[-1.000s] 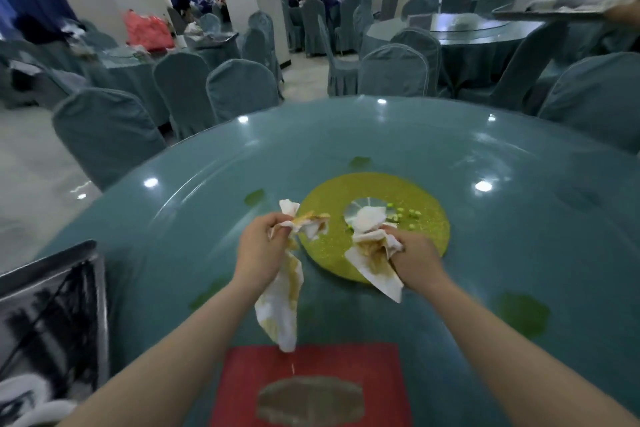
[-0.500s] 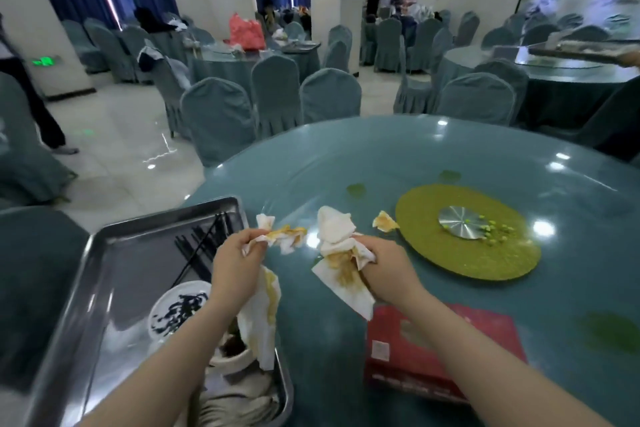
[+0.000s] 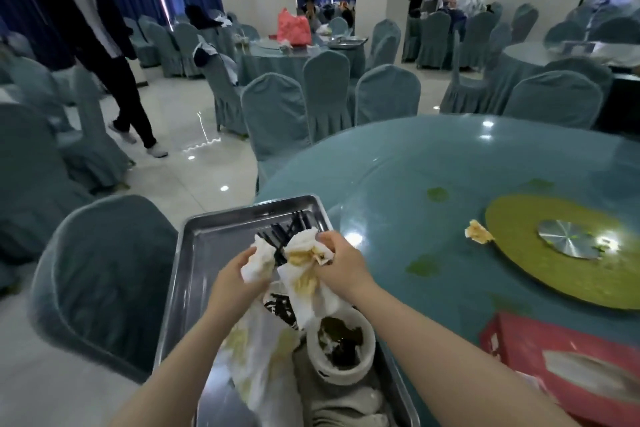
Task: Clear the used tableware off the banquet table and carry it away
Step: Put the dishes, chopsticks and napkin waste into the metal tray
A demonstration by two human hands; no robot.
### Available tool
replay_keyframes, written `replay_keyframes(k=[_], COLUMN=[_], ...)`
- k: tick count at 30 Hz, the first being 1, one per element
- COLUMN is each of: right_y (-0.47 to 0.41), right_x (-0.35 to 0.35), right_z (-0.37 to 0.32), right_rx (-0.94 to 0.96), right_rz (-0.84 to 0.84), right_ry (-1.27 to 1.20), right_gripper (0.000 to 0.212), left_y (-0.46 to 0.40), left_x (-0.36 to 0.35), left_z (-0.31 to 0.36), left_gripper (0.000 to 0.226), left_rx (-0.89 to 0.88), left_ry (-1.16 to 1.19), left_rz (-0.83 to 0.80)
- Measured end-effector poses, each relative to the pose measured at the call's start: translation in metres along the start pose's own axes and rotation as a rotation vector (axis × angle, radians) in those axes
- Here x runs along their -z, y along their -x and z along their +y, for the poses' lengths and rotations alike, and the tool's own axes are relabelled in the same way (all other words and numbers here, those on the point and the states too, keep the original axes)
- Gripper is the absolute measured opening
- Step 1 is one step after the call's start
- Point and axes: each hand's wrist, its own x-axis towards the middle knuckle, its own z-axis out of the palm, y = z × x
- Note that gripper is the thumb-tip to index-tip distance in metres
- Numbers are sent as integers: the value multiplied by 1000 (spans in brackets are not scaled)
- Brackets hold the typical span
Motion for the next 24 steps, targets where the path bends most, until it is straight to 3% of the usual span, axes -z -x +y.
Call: replay_keyframes(k=[4, 9, 13, 15, 19, 21, 24], right_y=[-5, 16, 48, 63, 101, 115, 121], right_x=[-22, -15, 19, 36, 58, 63, 68], right_z=[12, 39, 78, 104, 155, 172, 176], right_rx=[-103, -76, -67, -123, -341, -351, -341], right_rz=[-159, -101, 60, 106, -77, -185, -212], right_ry=[88, 226, 298, 366, 545, 647, 652], right_gripper=[81, 63, 40, 39, 53, 59, 62], left_y=[7, 24, 34, 40, 53, 60, 74], left_x=[8, 3, -10, -19, -37, -44, -54], left_z=[-20, -33, -32, -29, -18, -12, -5], left_gripper=[68, 59, 59, 60, 60, 60, 60], left_rx=[-1, -45, -81, -87, -122, -146, -184], left_ry=[-11, 7, -44, -75, -73, -86, -124], left_rz=[-48, -88, -132, -152, -150, -160, -178])
